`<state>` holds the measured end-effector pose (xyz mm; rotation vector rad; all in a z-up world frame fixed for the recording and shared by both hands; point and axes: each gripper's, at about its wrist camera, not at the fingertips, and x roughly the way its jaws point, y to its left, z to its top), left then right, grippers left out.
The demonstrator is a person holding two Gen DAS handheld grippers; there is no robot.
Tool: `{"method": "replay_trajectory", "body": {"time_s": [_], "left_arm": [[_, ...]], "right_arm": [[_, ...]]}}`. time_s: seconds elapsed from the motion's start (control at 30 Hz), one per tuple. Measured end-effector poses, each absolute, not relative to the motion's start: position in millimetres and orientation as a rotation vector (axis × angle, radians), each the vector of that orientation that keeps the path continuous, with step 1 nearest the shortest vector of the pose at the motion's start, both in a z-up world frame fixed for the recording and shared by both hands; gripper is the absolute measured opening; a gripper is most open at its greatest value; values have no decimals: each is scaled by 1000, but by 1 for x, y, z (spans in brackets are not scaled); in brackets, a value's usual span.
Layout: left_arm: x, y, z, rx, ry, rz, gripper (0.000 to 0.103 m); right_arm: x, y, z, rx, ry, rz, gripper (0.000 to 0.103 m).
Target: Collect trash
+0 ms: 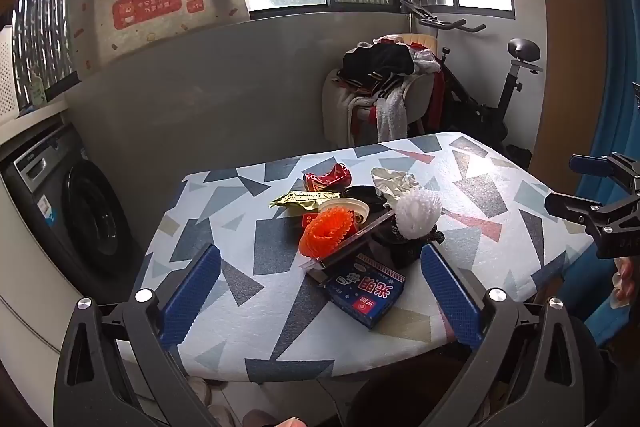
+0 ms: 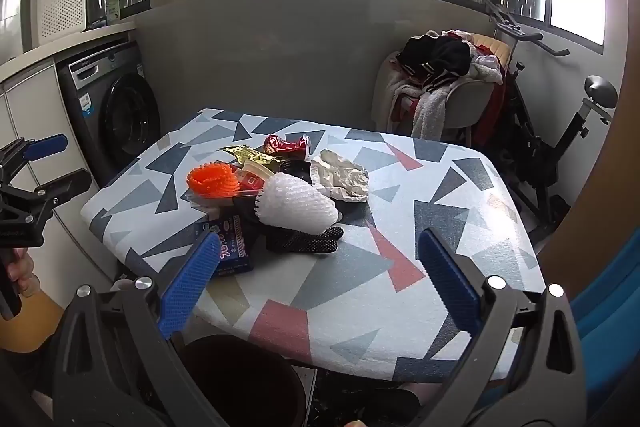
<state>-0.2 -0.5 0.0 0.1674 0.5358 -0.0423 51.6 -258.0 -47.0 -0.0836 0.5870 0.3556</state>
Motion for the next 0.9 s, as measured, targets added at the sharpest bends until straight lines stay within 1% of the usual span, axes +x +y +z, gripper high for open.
{"method": "replay_trajectory", "body": {"time_s": [0.9], "left_arm": [[3, 1, -4, 158, 542, -42, 98]], "right_arm": [[58, -266, -45, -78, 591, 351, 97]]}}
